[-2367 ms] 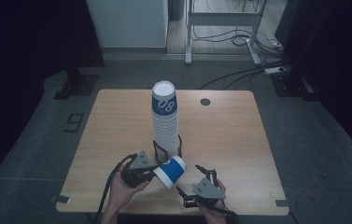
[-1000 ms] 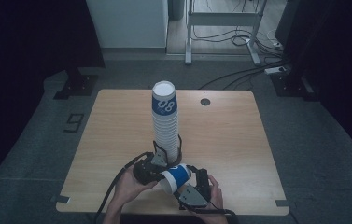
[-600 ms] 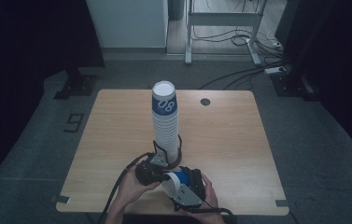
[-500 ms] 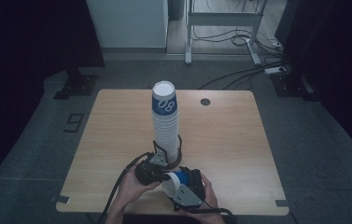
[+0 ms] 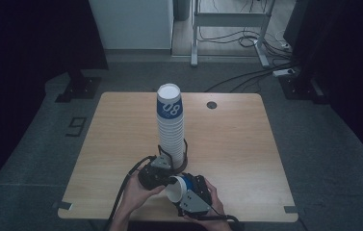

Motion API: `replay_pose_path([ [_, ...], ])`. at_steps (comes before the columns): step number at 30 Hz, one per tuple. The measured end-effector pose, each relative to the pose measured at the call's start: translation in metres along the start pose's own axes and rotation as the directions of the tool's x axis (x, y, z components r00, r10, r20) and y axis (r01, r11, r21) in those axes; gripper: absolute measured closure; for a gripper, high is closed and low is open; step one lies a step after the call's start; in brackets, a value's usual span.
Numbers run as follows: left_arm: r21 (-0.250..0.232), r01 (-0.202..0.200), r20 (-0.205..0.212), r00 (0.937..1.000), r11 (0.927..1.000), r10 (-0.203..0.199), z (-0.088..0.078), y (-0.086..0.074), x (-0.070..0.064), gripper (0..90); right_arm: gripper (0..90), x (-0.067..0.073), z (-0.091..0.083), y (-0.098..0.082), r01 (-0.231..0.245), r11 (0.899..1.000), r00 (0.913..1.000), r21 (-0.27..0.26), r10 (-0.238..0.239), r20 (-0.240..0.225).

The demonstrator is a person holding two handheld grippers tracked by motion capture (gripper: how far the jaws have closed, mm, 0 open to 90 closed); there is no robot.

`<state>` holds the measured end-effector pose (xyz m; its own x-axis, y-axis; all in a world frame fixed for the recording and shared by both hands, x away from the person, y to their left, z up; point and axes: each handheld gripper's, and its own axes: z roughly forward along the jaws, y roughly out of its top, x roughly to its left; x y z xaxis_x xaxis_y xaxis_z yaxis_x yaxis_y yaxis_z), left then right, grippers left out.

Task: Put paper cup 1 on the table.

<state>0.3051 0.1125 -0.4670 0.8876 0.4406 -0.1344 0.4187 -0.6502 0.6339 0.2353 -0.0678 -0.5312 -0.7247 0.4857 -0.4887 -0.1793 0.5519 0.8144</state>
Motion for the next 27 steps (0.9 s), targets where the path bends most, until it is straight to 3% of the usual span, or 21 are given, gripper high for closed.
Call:
replay_pose_path([
  [5, -0.001, 0.008, 0.009, 0.9999, 1.0, -0.008, 0.0002, 0.0, 0.0009, 84.4, 12.9, 0.0018, 0.0002, 0.0016, 0.025, 1.0, 0.9997, -0.018, -0.025, -0.002],
  [12, -0.019, 0.048, 0.035, 0.9983, 0.9987, -0.047, 0.0033, -0.0011, 0.0023, 84.0, 12.6, 0.0013, -0.0012, 0.0018, 0.02, 1.0, 0.9998, -0.017, -0.02, -0.004],
  [15, -0.034, 0.045, 0.041, 0.9982, 0.9984, -0.044, 0.0043, -0.0022, 0.002, 83.6, 13.5, 0.0011, -0.003, 0.001, 0.025, 0.999, 0.9997, -0.021, -0.025, -0.002],
  [16, -0.063, 0.053, 0.045, 0.9977, 0.9966, -0.051, 0.0034, -0.0027, 0.0024, 82.9, 14.6, 0.0001, -0.0037, 0.0001, 0.0, 1.0, 1.0, -0.02, 0.0, 0.0],
  [20, -0.095, 0.071, 0.047, 0.9967, 0.993, -0.066, 0.0027, -0.0044, 0.0033, 78.6, 18.0, -0.0014, -0.0039, -0.002, -0.02, 1.0, 0.9998, -0.021, 0.02, 0.001],
  [21, -0.116, 0.08, 0.056, 0.9957, 0.99, -0.074, 0.0028, -0.0063, 0.0037, 79.2, 18.4, -0.0034, -0.0048, -0.0036, -0.055, 0.998, 0.9984, -0.027, 0.055, -0.012],
  [22, -0.116, 0.08, 0.056, 0.9957, 0.99, -0.074, 0.0028, -0.0063, 0.0037, 78.6, 18.4, -0.0034, -0.0048, -0.0036, -0.055, 0.998, 0.9984, -0.027, 0.055, -0.012],
  [23, -0.138, 0.073, 0.033, 0.997, 0.9877, -0.069, 0.003, -0.0074, 0.0026, 75.5, 18.5, -0.0041, -0.0051, -0.0045, -0.067, 0.997, 0.9977, -0.024, 0.066, -0.014],
  [26, -0.163, 0.082, 0.037, 0.9964, 0.9832, -0.077, 0.0018, -0.0084, 0.0029, 69.7, 18.7, -0.0049, -0.0049, -0.0052, -0.085, 0.996, 0.9963, -0.024, 0.085, -0.015],
  [27, -0.182, 0.091, 0.029, 0.9958, 0.9791, -0.087, 0.0007, -0.009, 0.0028, 66.6, 18.8, -0.0066, -0.0051, -0.0069, -0.118, 0.992, 0.993, -0.034, 0.117, -0.017],
])
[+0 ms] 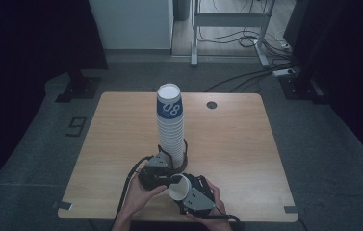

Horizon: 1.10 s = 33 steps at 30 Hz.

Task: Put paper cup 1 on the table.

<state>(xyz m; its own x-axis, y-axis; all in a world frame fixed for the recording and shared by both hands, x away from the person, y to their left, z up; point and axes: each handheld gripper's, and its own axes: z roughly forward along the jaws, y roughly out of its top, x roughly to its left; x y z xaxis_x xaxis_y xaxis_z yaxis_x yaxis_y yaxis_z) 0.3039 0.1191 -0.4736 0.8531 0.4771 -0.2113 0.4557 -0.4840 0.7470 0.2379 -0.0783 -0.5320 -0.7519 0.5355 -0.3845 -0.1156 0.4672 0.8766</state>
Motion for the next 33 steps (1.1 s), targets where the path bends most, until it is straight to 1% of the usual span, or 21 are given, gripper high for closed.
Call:
replay_pose_path([
  [1, -0.033, -0.002, -0.028, 0.9996, 0.9995, 0.001, -0.003, -0.001, -0.001, 63.5, 18.9, -0.002, 0.0, -0.001, -0.024, 1.0, 0.9997, -0.005, 0.024, -0.003],
  [2, -0.033, -0.002, -0.028, 0.9996, 0.9995, 0.001, -0.003, -0.001, -0.001, 59.8, 18.9, -0.002, 0.0, -0.001, -0.024, 1.0, 0.9997, -0.005, 0.024, -0.003],
  [4, -0.076, -0.02, -0.026, 0.9995, 0.9969, 0.018, -0.006, -0.003, -0.001, 55.6, 18.9, -0.006, -0.001, -0.003, -0.071, 0.997, 0.9975, -0.011, 0.071, -0.008],
  [6, -0.111, -0.008, -0.033, 0.9995, 0.9938, 0.004, -0.007, -0.005, -0.001, 51.1, 18.9, -0.008, -0.002, -0.004, -0.097, 0.995, 0.9953, -0.013, 0.097, -0.004],
  [10, -0.133, 0.015, -0.039, 0.999, 0.991, -0.021, -0.008, -0.008, 0.0, 40.2, 18.9, -0.012, -0.003, -0.006, -0.131, 0.991, 0.9914, -0.015, 0.13, -0.003],
  [11, -0.145, 0.022, -0.046, 0.9985, 0.9891, -0.029, -0.009, -0.01, -0.001, 40.2, 18.9, -0.014, -0.003, -0.007, -0.143, 0.99, 0.9898, -0.015, 0.143, 0.0],
  [14, -0.176, 0.007, -0.075, 0.9969, 0.9844, -0.02, -0.012, -0.014, -0.002, 35.5, 18.8, -0.02, -0.003, -0.011, -0.191, 0.981, 0.9814, -0.027, 0.192, 0.011],
  [15, -0.201, 0.006, -0.097, 0.995, 0.9795, -0.026, -0.014, -0.018, -0.002, 31.7, 18.8, -0.024, -0.004, -0.014, -0.217, 0.976, 0.9757, -0.028, 0.218, 0.024],
  [16, -0.201, 0.006, -0.097, 0.995, 0.9795, -0.026, -0.014, -0.018, -0.002, 31.4, 18.8, -0.024, -0.004, -0.014, -0.217, 0.976, 0.9757, -0.028, 0.218, 0.024],
  [17, -0.226, 0.012, -0.123, 0.9916, 0.974, -0.041, -0.017, -0.022, -0.001, 29.4, 18.7, -0.028, -0.005, -0.016, -0.237, 0.971, 0.9709, -0.026, 0.238, 0.028],
  [18, -0.233, 0.018, -0.138, 0.9891, 0.9724, -0.051, -0.018, -0.023, 0.0, 27.5, 18.7, -0.03, -0.006, -0.017, -0.234, 0.972, 0.9717, -0.024, 0.235, 0.027],
  [19, -0.238, 0.024, -0.144, 0.9878, 0.9709, -0.059, -0.018, -0.025, 0.001, 26.2, 18.7, -0.031, -0.006, -0.018, -0.243, 0.97, 0.9694, -0.021, 0.244, 0.029],
  [20, -0.238, 0.024, -0.149, 0.987, 0.9708, -0.061, -0.019, -0.027, 0.002, 25.4, 18.7, -0.033, -0.006, -0.019, -0.256, 0.966, 0.966, -0.023, 0.257, 0.03],
  [23, -0.252, 0.024, -0.187, 0.9797, 0.9675, -0.073, -0.018, -0.034, 0.005, 20.6, 18.8, -0.04, -0.007, -0.022, -0.297, 0.954, 0.9537, -0.027, 0.298, 0.04],
  [24, -0.261, 0.024, -0.187, 0.9794, 0.9651, -0.075, -0.018, -0.036, 0.006, 20.2, 18.8, -0.042, -0.008, -0.023, -0.307, 0.951, 0.9505, -0.031, 0.308, 0.042],
  [25, -0.261, 0.024, -0.187, 0.9794, 0.9651, -0.075, -0.018, -0.036, 0.006, 19.8, 18.8, -0.042, -0.008, -0.023, -0.307, 0.951, 0.9505, -0.031, 0.308, 0.042],
  [26, -0.27, 0.021, -0.194, 0.978, 0.9625, -0.076, -0.018, -0.041, 0.007, 18.5, 18.9, -0.046, -0.008, -0.024, -0.32, 0.947, 0.9451, -0.035, 0.321, 0.059],
  [27, -0.271, 0.021, -0.2, 0.9766, 0.9622, -0.078, -0.017, -0.043, 0.008, 17.5, 18.9, -0.048, -0.008, -0.024, -0.328, 0.944, 0.9421, -0.038, 0.33, 0.059],
  [30, -0.271, 0.028, -0.191, 0.9782, 0.9621, -0.082, -0.017, -0.047, 0.01, 16.2, 19.0, -0.055, -0.006, -0.025, -0.345, 0.937, 0.9339, -0.048, 0.348, 0.081],
  [32, -0.281, 0.023, -0.205, 0.9753, 0.9593, -0.083, -0.017, -0.053, 0.012, 15.1, 19.0, -0.06, -0.005, -0.026, -0.361, 0.931, 0.9265, -0.062, 0.365, 0.091],
  [33, -0.29, 0.023, -0.206, 0.9748, 0.9568, -0.086, -0.018, -0.056, 0.013, 15.0, 19.1, -0.062, -0.005, -0.026, -0.36, 0.931, 0.926, -0.065, 0.365, 0.095],
])
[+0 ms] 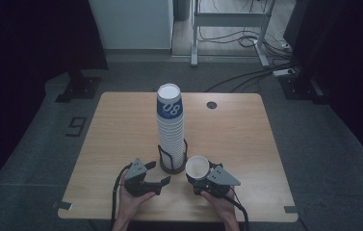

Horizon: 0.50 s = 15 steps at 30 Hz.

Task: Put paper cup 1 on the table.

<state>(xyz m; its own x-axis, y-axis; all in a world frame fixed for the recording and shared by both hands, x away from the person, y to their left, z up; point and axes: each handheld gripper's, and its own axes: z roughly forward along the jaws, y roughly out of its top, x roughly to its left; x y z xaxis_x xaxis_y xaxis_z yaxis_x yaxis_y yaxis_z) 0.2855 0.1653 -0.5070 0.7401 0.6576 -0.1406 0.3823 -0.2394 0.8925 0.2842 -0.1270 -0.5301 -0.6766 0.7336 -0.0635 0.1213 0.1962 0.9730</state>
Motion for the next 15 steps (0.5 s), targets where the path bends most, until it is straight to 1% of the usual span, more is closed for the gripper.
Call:
replay_pose_path([
  [1, -0.004, 0.003, -0.007, 1.0, 1.0, -0.004, 0.0, -0.002, 0.002, 14.8, 19.1, -0.002, 0.001, 0.001, -0.01, 1.0, 0.9999, 0.001, 0.01, 0.005],
  [2, -0.004, 0.003, -0.007, 1.0, 1.0, -0.004, 0.0, -0.002, 0.002, 14.8, 19.1, -0.002, 0.001, 0.001, -0.01, 1.0, 0.9999, 0.001, 0.01, 0.005],
  [3, -0.026, 0.011, -0.038, 0.9992, 0.9996, -0.012, -0.002, -0.006, 0.004, 13.9, 19.3, -0.005, 0.003, 0.002, -0.017, 1.0, 0.9997, 0.006, 0.017, 0.019],
  [6, -0.035, 0.011, -0.041, 0.9991, 0.9993, -0.012, -0.003, -0.01, 0.007, 14.1, 19.3, -0.01, 0.004, 0.003, -0.031, 0.999, 0.999, 0.009, 0.031, 0.033],
  [7, -0.038, 0.008, -0.049, 0.9988, 0.9992, -0.01, -0.003, -0.012, 0.008, 14.1, 19.3, -0.012, 0.005, 0.004, -0.038, 0.999, 0.9985, 0.007, 0.037, 0.04],
  [8, -0.022, 0.013, -0.051, 0.9986, 0.9997, -0.014, -0.002, -0.015, 0.01, 14.1, 19.3, -0.017, 0.006, 0.005, -0.055, 0.998, 0.9966, 0.005, 0.054, 0.061],
  [9, -0.022, 0.013, -0.051, 0.9986, 0.9997, -0.014, -0.002, -0.015, 0.01, 14.1, 19.3, -0.017, 0.006, 0.005, -0.055, 0.998, 0.9966, 0.005, 0.054, 0.061],
  [10, -0.019, -0.003, -0.066, 0.9978, 0.9998, 0.002, -0.001, -0.016, 0.009, 14.1, 19.3, -0.02, 0.006, 0.006, -0.069, 0.998, 0.9955, 0.002, 0.068, 0.066],
  [11, -0.018, -0.024, -0.077, 0.9968, 0.9996, 0.022, -0.001, -0.017, 0.008, 14.1, 19.3, -0.023, 0.007, 0.007, -0.074, 0.997, 0.9948, 0.002, 0.074, 0.07],
  [12, -0.02, -0.035, -0.087, 0.9957, 0.9992, 0.033, -0.001, -0.018, 0.006, 14.1, 19.3, -0.026, 0.008, 0.008, -0.079, 0.997, 0.994, -0.001, 0.079, 0.075],
  [13, -0.014, -0.043, -0.098, 0.9944, 0.999, 0.041, 0.0, -0.018, 0.005, 14.1, 19.3, -0.028, 0.009, 0.009, -0.082, 0.997, 0.9936, 0.0, 0.082, 0.078],
  [14, -0.021, -0.047, -0.106, 0.9934, 0.9987, 0.044, 0.0, -0.02, 0.004, 14.1, 19.3, -0.031, 0.011, 0.011, -0.081, 0.997, 0.993, 0.0, 0.08, 0.086],
  [15, -0.043, -0.05, -0.107, 0.9932, 0.9979, 0.045, 0.0, -0.022, 0.004, 14.1, 19.3, -0.032, 0.012, 0.012, -0.083, 0.997, 0.9924, 0.001, 0.082, 0.092],
])
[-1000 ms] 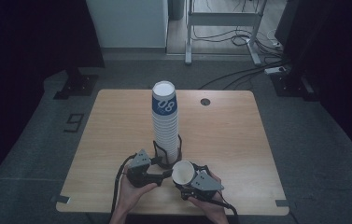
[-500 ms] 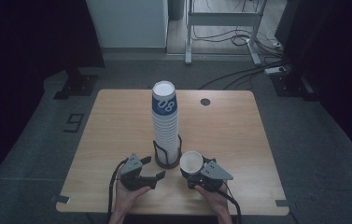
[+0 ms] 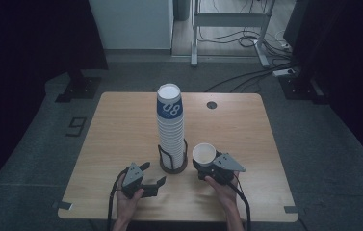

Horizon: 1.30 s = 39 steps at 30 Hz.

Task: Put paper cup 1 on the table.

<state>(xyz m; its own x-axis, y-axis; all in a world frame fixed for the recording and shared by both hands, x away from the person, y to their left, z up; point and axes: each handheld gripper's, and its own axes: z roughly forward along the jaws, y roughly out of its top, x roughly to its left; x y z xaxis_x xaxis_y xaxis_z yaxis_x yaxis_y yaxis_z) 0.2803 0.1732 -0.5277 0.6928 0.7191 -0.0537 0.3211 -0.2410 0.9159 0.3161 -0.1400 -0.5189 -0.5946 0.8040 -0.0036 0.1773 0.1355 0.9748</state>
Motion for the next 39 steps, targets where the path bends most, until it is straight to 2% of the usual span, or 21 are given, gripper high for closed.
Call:
replay_pose_path([
  [2, -0.01, 0.014, -0.006, 0.9999, 0.9998, -0.014, 0.001, -0.006, 0.001, 14.1, 19.3, -0.003, 0.004, 0.002, -0.007, 1.0, 1.0, 0.006, 0.007, 0.005],
  [4, -0.003, -0.019, -0.034, 0.9992, 0.9998, 0.019, 0.003, -0.007, 0.0, 14.2, 19.3, -0.007, 0.008, 0.002, -0.01, 1.0, 0.9997, 0.014, 0.01, 0.021],
  [6, -0.013, -0.016, -0.021, 0.9997, 0.9998, 0.015, 0.003, -0.006, 0.001, 14.1, 19.3, -0.012, 0.014, 0.0, -0.021, 0.999, 0.9993, 0.025, 0.021, 0.03],
  [13, -0.023, -0.031, -0.022, 0.9993, 0.9992, 0.031, 0.008, -0.009, -0.004, 14.2, 19.2, -0.025, 0.029, -0.007, -0.062, 0.997, 0.9964, 0.039, 0.06, 0.06],
  [17, -0.041, -0.027, -0.041, 0.9989, 0.9988, 0.026, 0.009, -0.013, -0.007, 15.3, 19.2, -0.03, 0.036, -0.011, -0.059, 0.997, 0.9954, 0.051, 0.055, 0.078],
  [18, -0.057, -0.028, -0.039, 0.9989, 0.998, 0.026, 0.009, -0.013, -0.007, 15.7, 19.3, -0.031, 0.037, -0.01, -0.058, 0.997, 0.9957, 0.057, 0.054, 0.076],
  [22, -0.067, -0.01, -0.029, 0.9996, 0.9977, 0.008, 0.008, -0.014, -0.005, 14.7, 19.3, -0.035, 0.044, -0.007, -0.059, 0.996, 0.9954, 0.06, 0.055, 0.079],
  [26, -0.088, -0.024, -0.032, 0.9993, 0.9958, 0.021, 0.006, -0.015, -0.006, 14.3, 19.3, -0.04, 0.051, -0.008, -0.055, 0.996, 0.9939, 0.071, 0.048, 0.099],
  [28, -0.112, -0.021, -0.044, 0.9989, 0.9935, 0.016, 0.004, -0.017, -0.007, 14.3, 19.3, -0.043, 0.055, -0.009, -0.056, 0.994, 0.9934, 0.091, 0.046, 0.105],
  [31, -0.163, 0.007, -0.058, 0.9982, 0.9867, -0.017, -0.001, -0.02, -0.005, 14.3, 19.2, -0.046, 0.057, -0.009, -0.069, 0.993, 0.9921, 0.093, 0.058, 0.111],
  [33, -0.171, 0.014, -0.064, 0.9976, 0.9851, -0.025, -0.002, -0.02, -0.005, 14.3, 19.1, -0.047, 0.059, -0.009, -0.083, 0.992, 0.9916, 0.095, 0.073, 0.107],
  [39, -0.165, -0.003, -0.085, 0.9963, 0.9863, -0.011, -0.001, -0.02, -0.007, 14.3, 18.9, -0.048, 0.065, -0.013, -0.106, 0.988, 0.9896, 0.115, 0.093, 0.11],
])
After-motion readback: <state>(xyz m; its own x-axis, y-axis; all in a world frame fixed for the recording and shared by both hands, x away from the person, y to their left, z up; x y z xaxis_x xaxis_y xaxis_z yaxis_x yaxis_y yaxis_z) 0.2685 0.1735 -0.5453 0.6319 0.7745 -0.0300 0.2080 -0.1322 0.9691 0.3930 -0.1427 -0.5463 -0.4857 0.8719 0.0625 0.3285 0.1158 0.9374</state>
